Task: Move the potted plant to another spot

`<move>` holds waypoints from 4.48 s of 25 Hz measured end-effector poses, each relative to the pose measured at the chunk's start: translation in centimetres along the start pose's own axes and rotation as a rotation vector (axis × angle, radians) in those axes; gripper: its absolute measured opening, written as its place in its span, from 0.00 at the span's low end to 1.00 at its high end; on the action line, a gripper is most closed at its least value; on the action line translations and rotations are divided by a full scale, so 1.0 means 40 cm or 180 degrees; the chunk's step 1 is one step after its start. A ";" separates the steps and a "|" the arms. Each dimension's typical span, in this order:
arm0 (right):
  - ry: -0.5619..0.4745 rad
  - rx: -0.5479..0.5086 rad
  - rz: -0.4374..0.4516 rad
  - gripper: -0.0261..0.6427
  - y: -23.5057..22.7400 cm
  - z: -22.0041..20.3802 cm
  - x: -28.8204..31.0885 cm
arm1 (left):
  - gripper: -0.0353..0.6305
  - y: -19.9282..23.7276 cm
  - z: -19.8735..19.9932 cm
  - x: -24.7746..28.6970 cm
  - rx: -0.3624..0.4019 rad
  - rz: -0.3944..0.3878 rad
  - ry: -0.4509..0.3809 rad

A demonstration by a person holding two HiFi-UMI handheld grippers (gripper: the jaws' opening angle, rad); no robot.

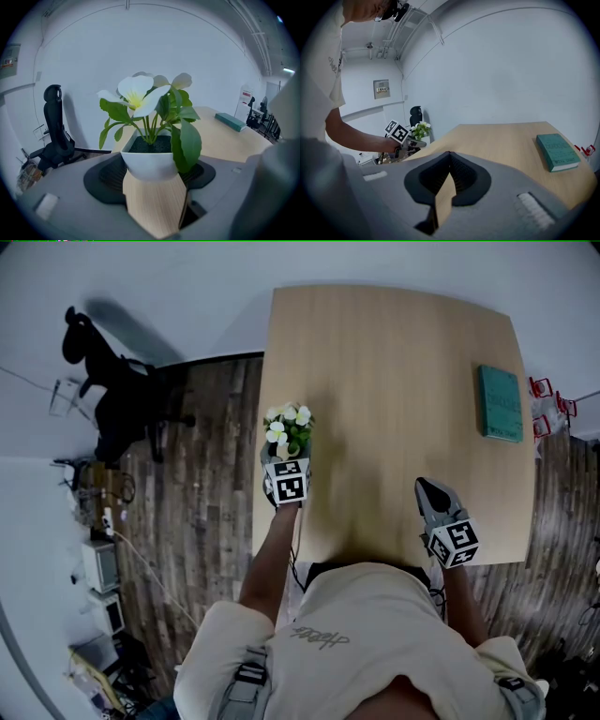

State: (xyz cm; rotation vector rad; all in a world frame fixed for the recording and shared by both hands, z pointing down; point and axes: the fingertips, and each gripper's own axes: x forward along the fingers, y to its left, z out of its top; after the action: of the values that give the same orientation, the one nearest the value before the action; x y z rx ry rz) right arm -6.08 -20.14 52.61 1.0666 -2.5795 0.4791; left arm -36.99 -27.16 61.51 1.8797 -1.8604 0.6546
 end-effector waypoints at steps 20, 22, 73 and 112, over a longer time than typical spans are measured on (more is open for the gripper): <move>0.0350 0.0205 -0.0082 0.04 -0.027 -0.047 0.126 | 0.58 0.147 0.077 0.289 -0.0141 0.0235 0.0063; 0.0373 0.0222 -0.0083 0.04 -0.031 -0.051 0.140 | 0.58 0.154 0.078 0.313 -0.0122 0.0241 0.0082; 0.0152 0.0163 -0.0167 0.04 -0.030 -0.024 0.075 | 0.52 0.150 0.019 0.245 -0.0214 0.0314 0.0008; -0.0403 0.0112 0.0093 0.04 -0.152 -0.077 -0.272 | 0.08 -0.310 0.034 -0.294 -0.0009 0.0146 -0.0332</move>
State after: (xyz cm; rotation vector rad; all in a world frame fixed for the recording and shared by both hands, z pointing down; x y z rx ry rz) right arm 6.11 -16.18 52.15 1.1059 -2.7096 0.4799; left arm -24.52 -18.23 53.88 1.9077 -1.9733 0.5785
